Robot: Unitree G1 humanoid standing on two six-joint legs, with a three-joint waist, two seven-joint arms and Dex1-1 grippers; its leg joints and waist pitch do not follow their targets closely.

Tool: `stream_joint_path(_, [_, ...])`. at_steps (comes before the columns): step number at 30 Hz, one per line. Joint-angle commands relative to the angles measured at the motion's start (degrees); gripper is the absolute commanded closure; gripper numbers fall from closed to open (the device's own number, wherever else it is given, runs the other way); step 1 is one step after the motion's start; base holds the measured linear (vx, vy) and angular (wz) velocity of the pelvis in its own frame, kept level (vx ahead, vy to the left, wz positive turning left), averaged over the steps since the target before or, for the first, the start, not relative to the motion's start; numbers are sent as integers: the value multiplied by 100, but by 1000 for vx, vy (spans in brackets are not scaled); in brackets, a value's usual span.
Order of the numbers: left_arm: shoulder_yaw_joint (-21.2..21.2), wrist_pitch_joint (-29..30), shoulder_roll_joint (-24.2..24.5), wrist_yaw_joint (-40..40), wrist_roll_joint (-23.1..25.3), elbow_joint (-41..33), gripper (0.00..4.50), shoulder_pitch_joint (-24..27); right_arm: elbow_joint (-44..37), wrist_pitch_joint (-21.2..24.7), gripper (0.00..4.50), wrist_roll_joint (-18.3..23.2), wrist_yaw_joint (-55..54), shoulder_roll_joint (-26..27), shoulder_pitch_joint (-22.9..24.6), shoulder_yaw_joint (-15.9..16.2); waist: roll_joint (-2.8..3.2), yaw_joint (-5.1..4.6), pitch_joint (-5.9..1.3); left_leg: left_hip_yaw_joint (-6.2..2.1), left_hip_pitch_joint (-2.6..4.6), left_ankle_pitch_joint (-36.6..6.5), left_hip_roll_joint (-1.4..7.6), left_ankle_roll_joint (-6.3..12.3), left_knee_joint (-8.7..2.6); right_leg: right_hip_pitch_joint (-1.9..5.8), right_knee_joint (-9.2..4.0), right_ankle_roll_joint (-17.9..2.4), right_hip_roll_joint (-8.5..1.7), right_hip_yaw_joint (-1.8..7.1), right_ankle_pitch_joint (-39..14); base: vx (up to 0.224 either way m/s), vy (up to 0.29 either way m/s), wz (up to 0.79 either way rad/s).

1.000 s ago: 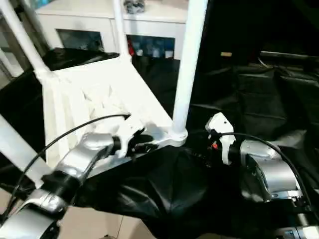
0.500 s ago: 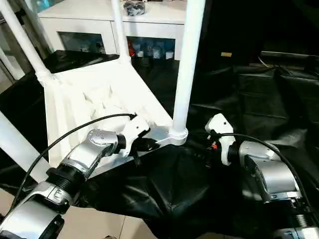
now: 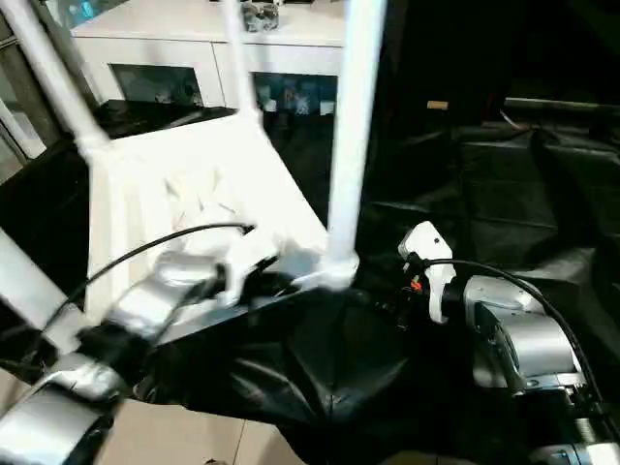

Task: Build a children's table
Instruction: Rotate leg to tighten

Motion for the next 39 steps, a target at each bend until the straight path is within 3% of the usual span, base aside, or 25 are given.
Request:
stream_joint_path(1, [-256, -73, 3, -363, -58, -210, 450, 131, -157, 62, 2, 28, 74, -10, -25, 97, -105, -14, -327, -118, 69, -815, 375, 543, -372, 233, -417, -1269, -452, 332, -953, 0, 0, 0])
stream_joint_path(4, [-264, -106, 115, -477, -102, -370, 450, 231, -187, 33, 2, -43, 76, 27, -30, 241, -88, -5, -323, -123, 43, -760, 380, 529, -377, 255, -386, -1324, -464, 332, -798, 0, 0, 0])
stream_joint_path(5, [-263, -99, 141, -515, -112, -406, 450, 249, -188, 4, 2, -65, 90, 34, -33, 297, -127, -16, -319, -121, 33, -791, 372, 523, -381, 268, -389, -1316, -464, 329, -827, 0, 0, 0])
stream_joint_path(11, [-216, 14, 250, -640, -166, -656, 450, 384, -37, -172, 2, -246, 58, 206, -169, 556, -109, -38, -304, -126, 36, -919, 365, 414, -398, 257, -413, -1217, -470, 337, -1177, 0, 0, 0])
stream_joint_path(12, [-216, 26, 256, -643, -170, -674, 450, 395, -6, -193, 2, -262, 58, 224, -190, 573, -160, -41, -308, -120, 38, -906, 366, 415, -397, 256, -411, -1219, -467, 336, -1161, 0, 0, 0])
stream_joint_path(13, [-219, 54, 280, -646, -177, -744, 450, 439, 102, -252, 2, -304, 16, 284, -267, 624, -128, -31, -310, -128, 39, -869, 368, 409, -394, 255, -396, -1233, -481, 339, -1144, 0, 0, 0])
stream_joint_path(15, [-220, 89, 303, -632, -179, -823, 450, 490, 286, -352, 2, -367, -82, 374, -390, 681, -123, -46, -305, -125, 33, -839, 366, 414, -394, 253, -398, -1245, -475, 342, -1093, 0, 0, 0])
stream_joint_path(16, [-216, 102, 311, -611, -176, -851, 450, 510, 423, -461, 2, -441, -185, 434, -470, 702, -173, -42, -314, -130, 28, -775, 368, 420, -392, 262, -367, -1268, -487, 344, -1052, 0, 0, 0])
stream_joint_path(18, [-213, 113, 318, -592, -173, -873, 450, 527, 554, -512, 2, -464, -246, 502, -554, 702, -149, -40, -314, -116, 36, -723, 362, 422, -384, 248, -373, -1277, -471, 345, -957, 0, 0, 0])
stream_joint_path(19, [-209, 129, 333, -575, -165, -909, 450, 554, 653, -484, 2, -433, -157, 560, -643, 738, -201, -36, -309, -116, 28, -682, 361, 457, -386, 263, -357, -1293, -478, 348, -913, 0, 0, 0])
stream_joint_path(20, [-209, 129, 333, -575, -165, -909, 450, 554, 654, -484, 29, -432, -156, 560, -644, 739, -214, -35, -315, -114, 28, -654, 360, 471, -383, 265, -351, -1299, -477, 347, -892, 0, 0, 0])
stream_joint_path(21, [-207, 140, 339, -570, -163, -925, 450, 565, 672, -457, 29, -428, -80, 567, -666, 774, -192, -33, -311, -114, 36, -640, 367, 482, -383, 254, -351, -1312, -475, 347, -878, 0, 0, 0])
stream_joint_path(22, [-203, 152, 342, -563, -160, -938, 450, 572, 692, -455, 39, -459, -18, 560, -681, 824, -216, -40, -306, -106, 27, -666, 359, 493, -379, 263, -357, -1305, -473, 344, -904, 0, 0, 0])
stream_joint_path(28, [-155, 194, 355, -471, -144, -958, 450, 584, 872, -585, 87, -541, 220, 562, -755, 1031, -212, -36, -308, -103, 22, -626, 352, 497, -369, 268, -348, -1284, -473, 350, -913, 0, 0, 0])
stream_joint_path(39, [-71, 256, 305, -334, -173, -928, 450, 570, 1000, -604, 177, -553, 315, 615, -812, 1101, -243, -53, -297, -108, 31, -710, 356, 472, -373, 258, -367, -1237, -472, 349, -1151, 0, 0, 0])
